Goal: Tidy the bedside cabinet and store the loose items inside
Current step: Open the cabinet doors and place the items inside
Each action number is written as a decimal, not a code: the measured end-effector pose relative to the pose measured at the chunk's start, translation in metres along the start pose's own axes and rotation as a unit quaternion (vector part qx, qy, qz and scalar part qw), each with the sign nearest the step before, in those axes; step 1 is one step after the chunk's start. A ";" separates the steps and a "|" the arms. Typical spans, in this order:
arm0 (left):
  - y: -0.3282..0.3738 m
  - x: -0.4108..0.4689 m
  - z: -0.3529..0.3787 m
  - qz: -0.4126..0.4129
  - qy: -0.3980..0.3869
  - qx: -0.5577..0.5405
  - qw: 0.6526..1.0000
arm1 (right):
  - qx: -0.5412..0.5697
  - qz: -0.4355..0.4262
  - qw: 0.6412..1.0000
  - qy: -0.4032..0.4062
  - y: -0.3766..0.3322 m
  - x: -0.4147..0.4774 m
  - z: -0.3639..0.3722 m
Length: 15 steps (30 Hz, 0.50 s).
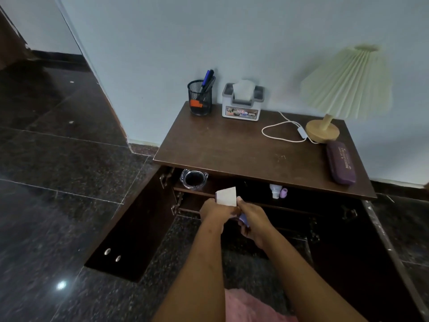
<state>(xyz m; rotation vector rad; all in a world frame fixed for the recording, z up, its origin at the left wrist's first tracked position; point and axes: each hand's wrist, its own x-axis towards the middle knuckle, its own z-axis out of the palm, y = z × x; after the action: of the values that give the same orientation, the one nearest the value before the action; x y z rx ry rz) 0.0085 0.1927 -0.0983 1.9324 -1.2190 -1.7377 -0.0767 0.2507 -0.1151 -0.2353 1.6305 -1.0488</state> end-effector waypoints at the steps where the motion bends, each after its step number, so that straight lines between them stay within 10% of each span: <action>1: -0.001 0.010 0.001 0.001 0.014 -0.016 1.000 | -0.011 -0.003 1.000 0.006 0.002 0.009 0.002; 15: -0.001 0.128 0.034 0.003 0.095 -0.198 0.976 | -0.160 -0.145 0.972 0.089 0.009 0.133 0.021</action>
<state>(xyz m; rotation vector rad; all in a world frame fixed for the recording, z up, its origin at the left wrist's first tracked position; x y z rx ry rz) -0.0315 0.1111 -0.1952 1.7980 -0.7433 -1.6006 -0.1024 0.1606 -0.2125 -0.6246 1.9681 -1.0405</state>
